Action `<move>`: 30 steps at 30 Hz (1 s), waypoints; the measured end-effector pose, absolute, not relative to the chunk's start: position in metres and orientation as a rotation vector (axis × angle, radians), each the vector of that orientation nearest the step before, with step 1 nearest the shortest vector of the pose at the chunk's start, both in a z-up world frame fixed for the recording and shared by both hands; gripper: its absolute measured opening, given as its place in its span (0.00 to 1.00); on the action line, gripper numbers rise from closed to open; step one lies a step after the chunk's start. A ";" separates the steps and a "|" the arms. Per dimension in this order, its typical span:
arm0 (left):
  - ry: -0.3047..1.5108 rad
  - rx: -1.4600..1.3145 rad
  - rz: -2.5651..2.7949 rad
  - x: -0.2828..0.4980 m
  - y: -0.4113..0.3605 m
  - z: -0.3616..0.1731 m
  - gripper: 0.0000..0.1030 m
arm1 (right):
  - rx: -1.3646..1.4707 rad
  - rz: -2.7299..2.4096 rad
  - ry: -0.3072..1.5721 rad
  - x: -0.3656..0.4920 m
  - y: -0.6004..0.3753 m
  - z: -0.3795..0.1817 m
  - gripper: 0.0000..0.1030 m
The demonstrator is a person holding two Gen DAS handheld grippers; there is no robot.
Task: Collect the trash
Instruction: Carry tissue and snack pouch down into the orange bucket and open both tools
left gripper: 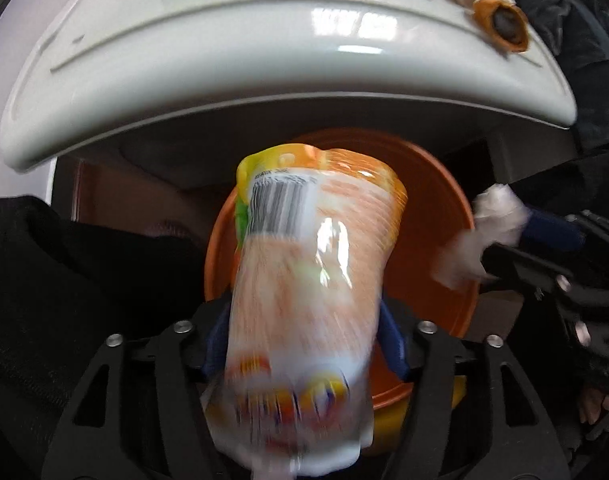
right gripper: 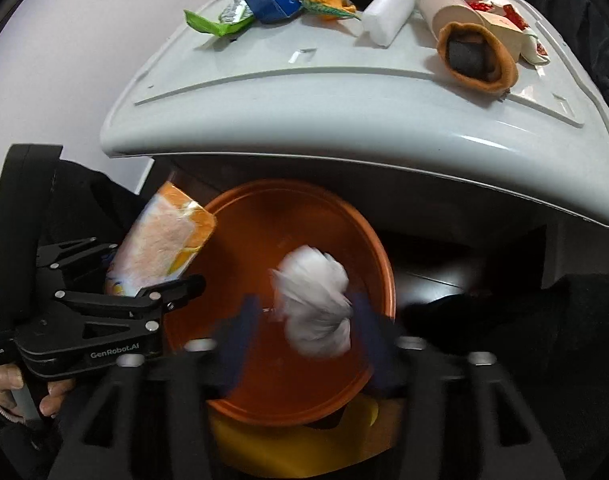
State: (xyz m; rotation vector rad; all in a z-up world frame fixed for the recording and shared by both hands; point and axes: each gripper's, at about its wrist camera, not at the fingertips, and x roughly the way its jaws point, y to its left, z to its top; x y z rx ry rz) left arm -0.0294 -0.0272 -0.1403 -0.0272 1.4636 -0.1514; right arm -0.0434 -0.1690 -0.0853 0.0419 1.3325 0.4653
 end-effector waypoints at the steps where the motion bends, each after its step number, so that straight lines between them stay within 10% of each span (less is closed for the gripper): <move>1: 1.469 -0.032 -0.147 -0.028 -0.026 -0.142 0.62 | 0.044 0.464 1.328 -0.043 -0.170 -0.085 0.58; 20: 1.286 0.033 -0.115 -0.058 -0.031 -0.099 0.63 | 0.171 0.400 1.202 -0.037 -0.204 -0.048 0.58; 30: 0.970 0.041 -0.135 -0.020 -0.034 -0.033 0.85 | 0.121 0.226 1.064 0.045 -0.243 -0.021 0.72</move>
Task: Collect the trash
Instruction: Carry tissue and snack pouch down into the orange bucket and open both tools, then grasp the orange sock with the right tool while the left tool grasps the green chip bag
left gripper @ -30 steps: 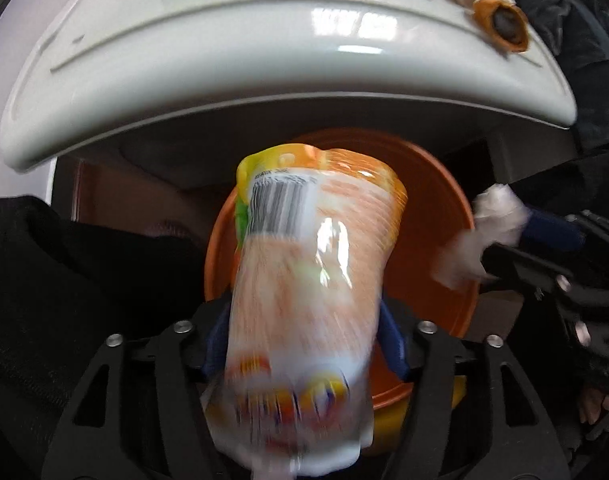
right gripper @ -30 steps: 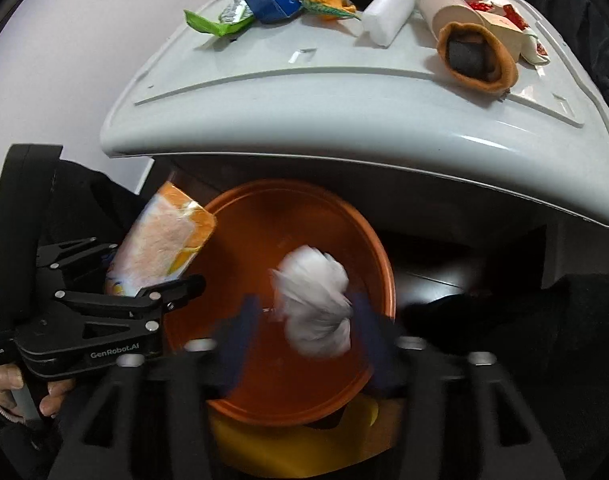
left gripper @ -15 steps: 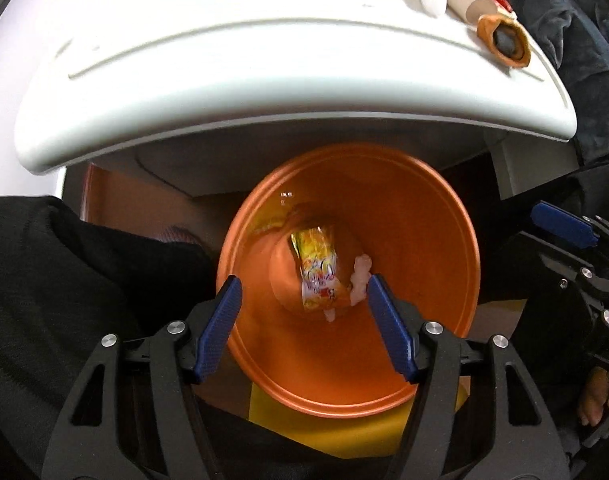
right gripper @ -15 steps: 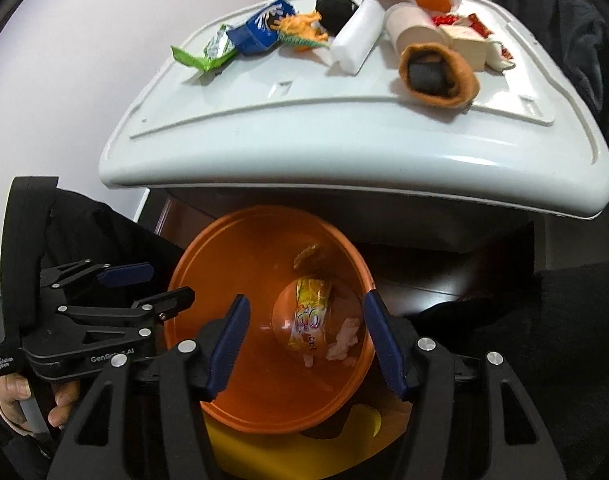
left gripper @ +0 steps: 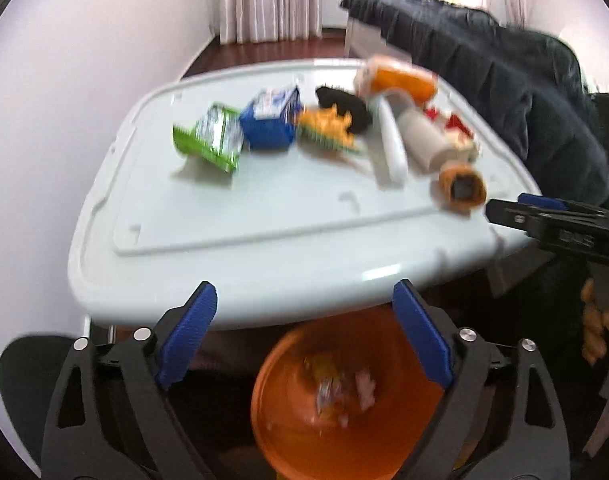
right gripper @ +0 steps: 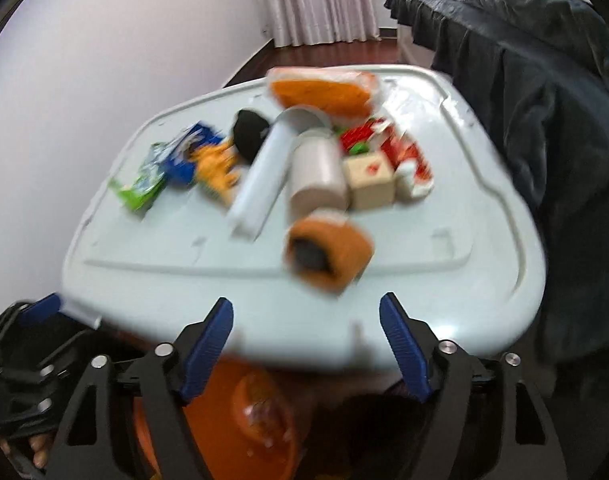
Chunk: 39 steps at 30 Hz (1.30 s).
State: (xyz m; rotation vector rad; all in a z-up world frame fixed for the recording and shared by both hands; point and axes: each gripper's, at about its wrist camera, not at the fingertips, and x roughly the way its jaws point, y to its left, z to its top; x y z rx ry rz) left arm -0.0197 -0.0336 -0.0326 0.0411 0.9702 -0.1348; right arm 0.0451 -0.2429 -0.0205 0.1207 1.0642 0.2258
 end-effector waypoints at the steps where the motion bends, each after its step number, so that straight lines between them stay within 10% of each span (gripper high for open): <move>1: 0.959 0.035 -0.136 -0.015 -0.032 -0.033 0.86 | 0.111 0.214 1.070 0.054 -0.243 -0.023 0.72; 13: 1.005 -0.080 -0.140 -0.005 -0.008 -0.062 0.86 | 0.048 0.195 1.122 0.100 -0.223 -0.052 0.69; 24: 1.011 -0.094 -0.036 0.003 0.002 -0.067 0.86 | 0.023 0.142 1.082 0.097 -0.230 -0.063 0.29; 39: 0.944 -0.370 0.120 0.104 0.069 -0.050 0.86 | 0.069 0.171 1.067 0.095 -0.236 -0.062 0.30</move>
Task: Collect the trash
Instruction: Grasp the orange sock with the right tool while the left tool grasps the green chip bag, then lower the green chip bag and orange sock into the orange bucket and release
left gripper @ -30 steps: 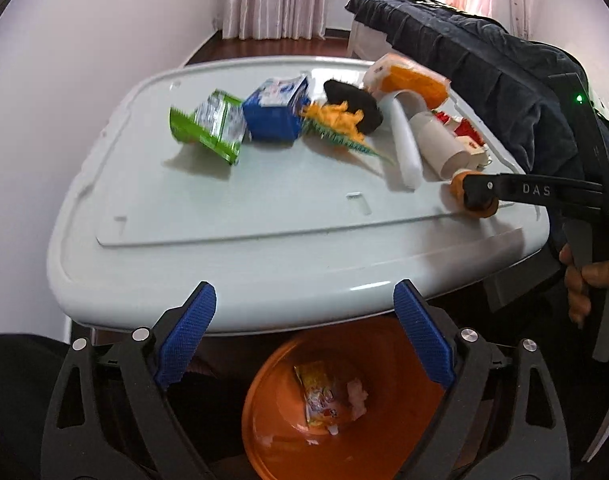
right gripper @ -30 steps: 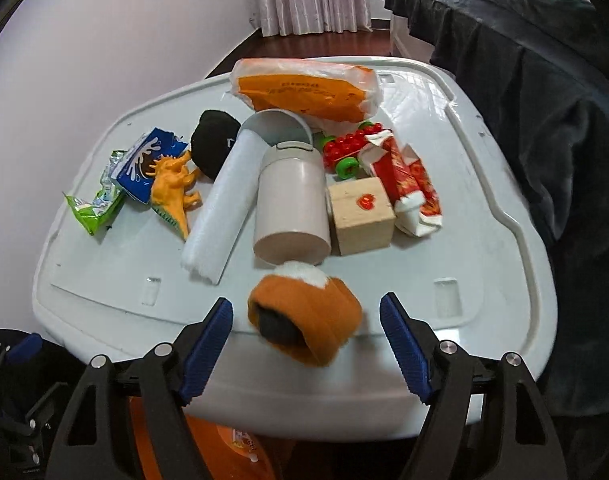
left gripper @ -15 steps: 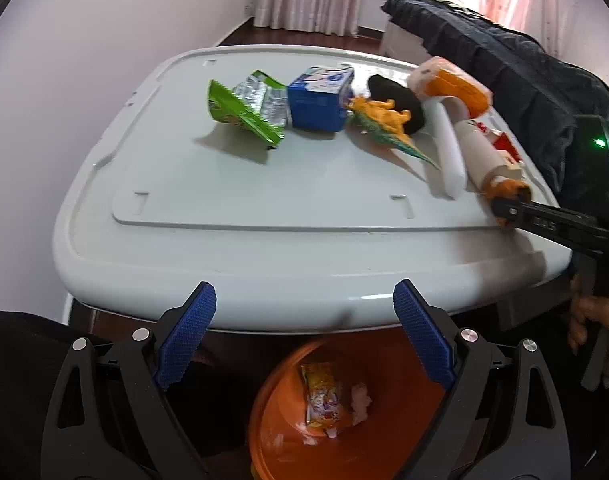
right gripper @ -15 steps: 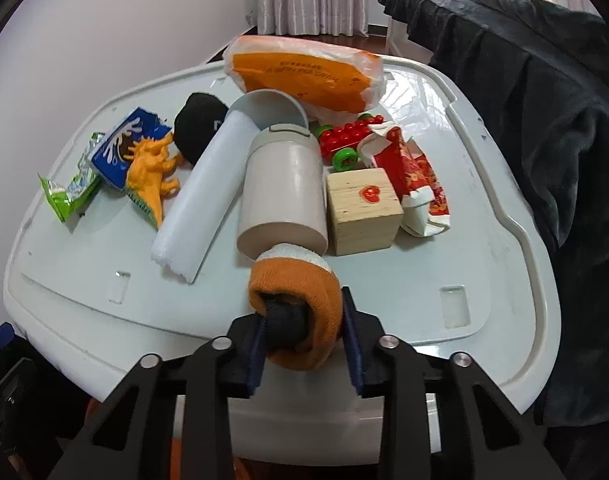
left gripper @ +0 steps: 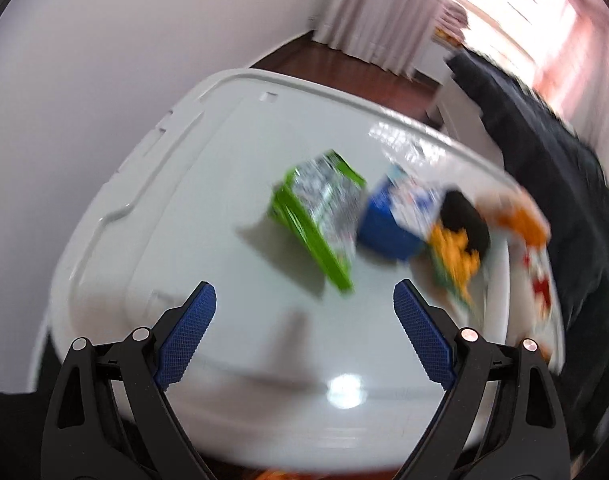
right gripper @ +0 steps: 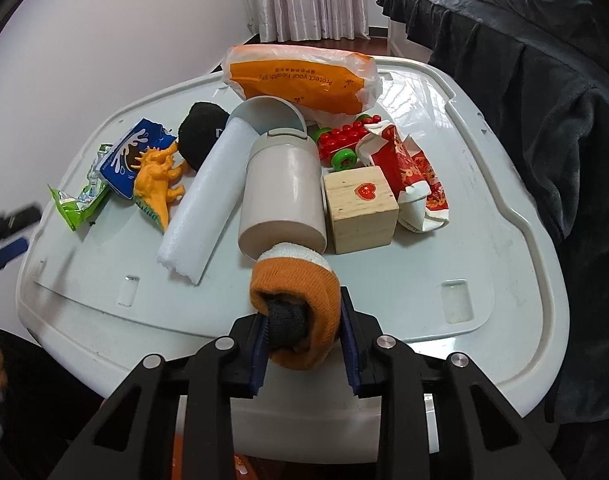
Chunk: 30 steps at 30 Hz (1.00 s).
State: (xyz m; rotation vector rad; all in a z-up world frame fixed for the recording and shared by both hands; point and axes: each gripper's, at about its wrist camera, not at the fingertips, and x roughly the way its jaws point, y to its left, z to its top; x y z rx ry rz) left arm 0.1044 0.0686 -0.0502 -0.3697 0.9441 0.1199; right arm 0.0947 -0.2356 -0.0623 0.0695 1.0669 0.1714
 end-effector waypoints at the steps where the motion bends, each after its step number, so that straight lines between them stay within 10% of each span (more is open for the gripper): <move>1: 0.947 -0.396 0.140 0.113 0.073 -0.053 0.86 | 0.070 0.171 1.067 0.095 -0.236 -0.062 0.30; 11: 0.991 -0.392 0.249 0.159 0.070 -0.082 0.78 | 0.069 0.168 1.070 0.095 -0.234 -0.063 0.31; 15: 0.989 -0.351 0.271 0.163 0.064 -0.091 0.58 | 0.070 0.169 1.071 0.095 -0.235 -0.063 0.32; 19: 0.959 -0.284 0.279 0.166 0.058 -0.094 0.17 | 0.068 0.167 1.071 0.095 -0.234 -0.063 0.32; 30: 0.892 -0.194 0.275 0.147 0.056 -0.073 0.10 | 0.088 0.193 1.055 0.094 -0.233 -0.059 0.31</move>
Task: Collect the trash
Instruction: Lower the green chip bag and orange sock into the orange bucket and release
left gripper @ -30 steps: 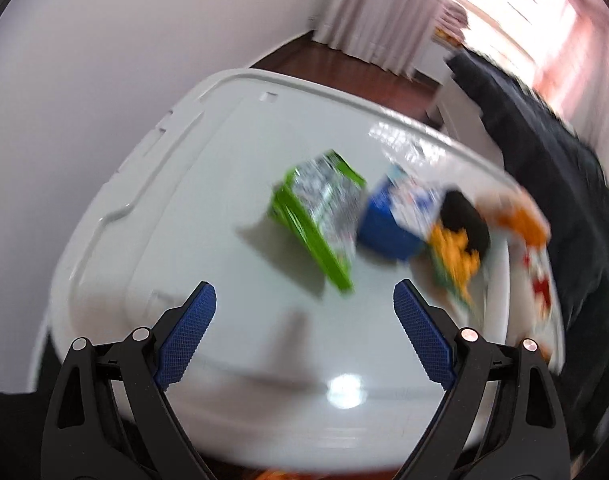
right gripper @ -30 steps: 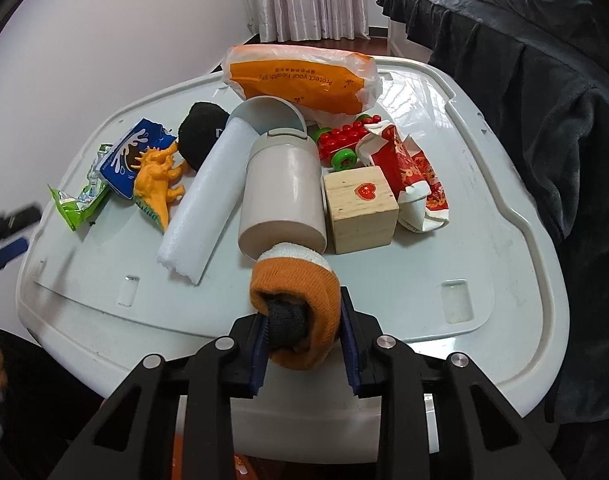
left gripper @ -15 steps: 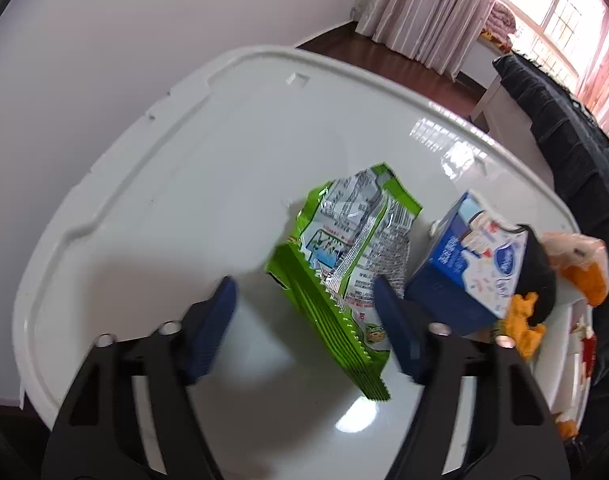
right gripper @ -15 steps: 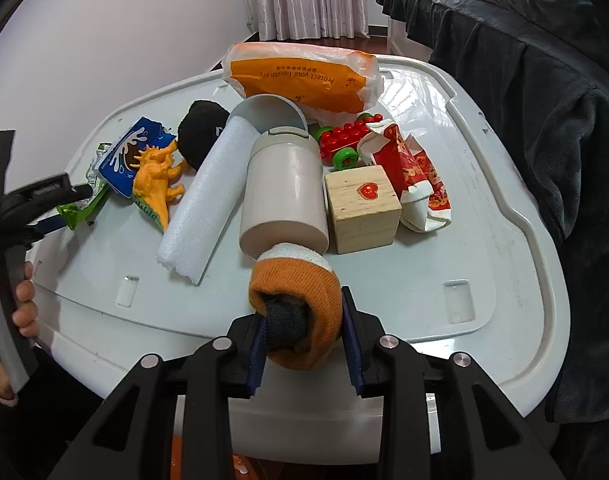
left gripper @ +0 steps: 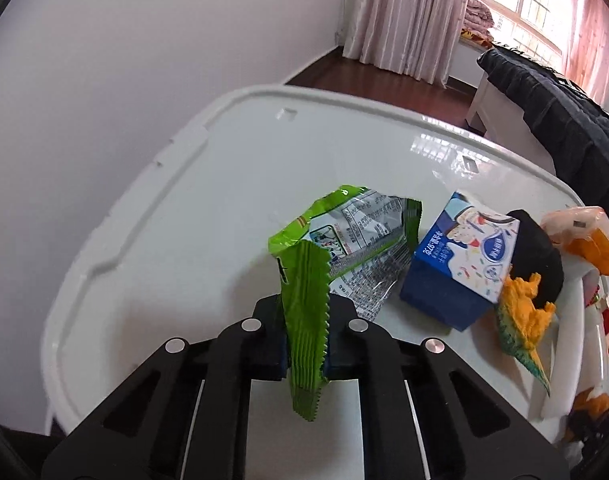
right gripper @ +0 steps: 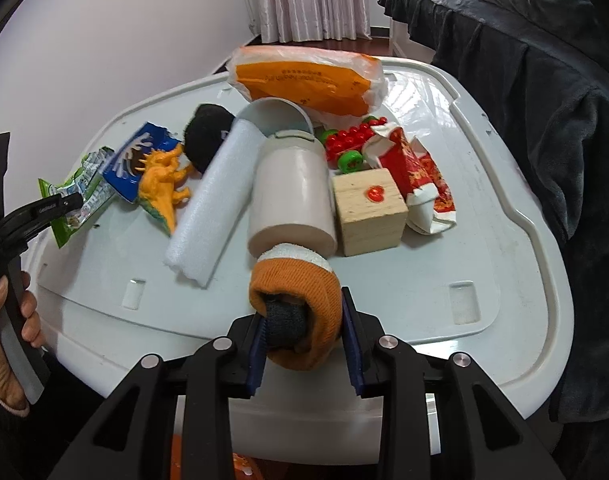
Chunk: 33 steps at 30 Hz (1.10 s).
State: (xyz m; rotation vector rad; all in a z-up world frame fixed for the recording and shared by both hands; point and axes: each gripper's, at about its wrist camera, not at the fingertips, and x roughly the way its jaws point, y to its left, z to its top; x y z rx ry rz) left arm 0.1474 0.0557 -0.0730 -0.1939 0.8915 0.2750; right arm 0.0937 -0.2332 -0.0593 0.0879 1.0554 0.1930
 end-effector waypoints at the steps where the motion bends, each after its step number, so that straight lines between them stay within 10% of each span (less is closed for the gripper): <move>1: 0.880 -0.185 0.281 0.141 0.057 -0.066 0.09 | 0.087 0.200 1.047 0.093 -0.232 -0.057 0.31; 18: 0.798 -0.028 0.072 -0.012 0.050 0.032 0.09 | 0.084 0.447 0.931 0.000 -0.194 0.013 0.31; 33: 1.211 0.151 -0.121 -0.069 -0.016 -0.072 0.09 | 0.130 0.506 1.187 -0.066 -0.174 -0.031 0.32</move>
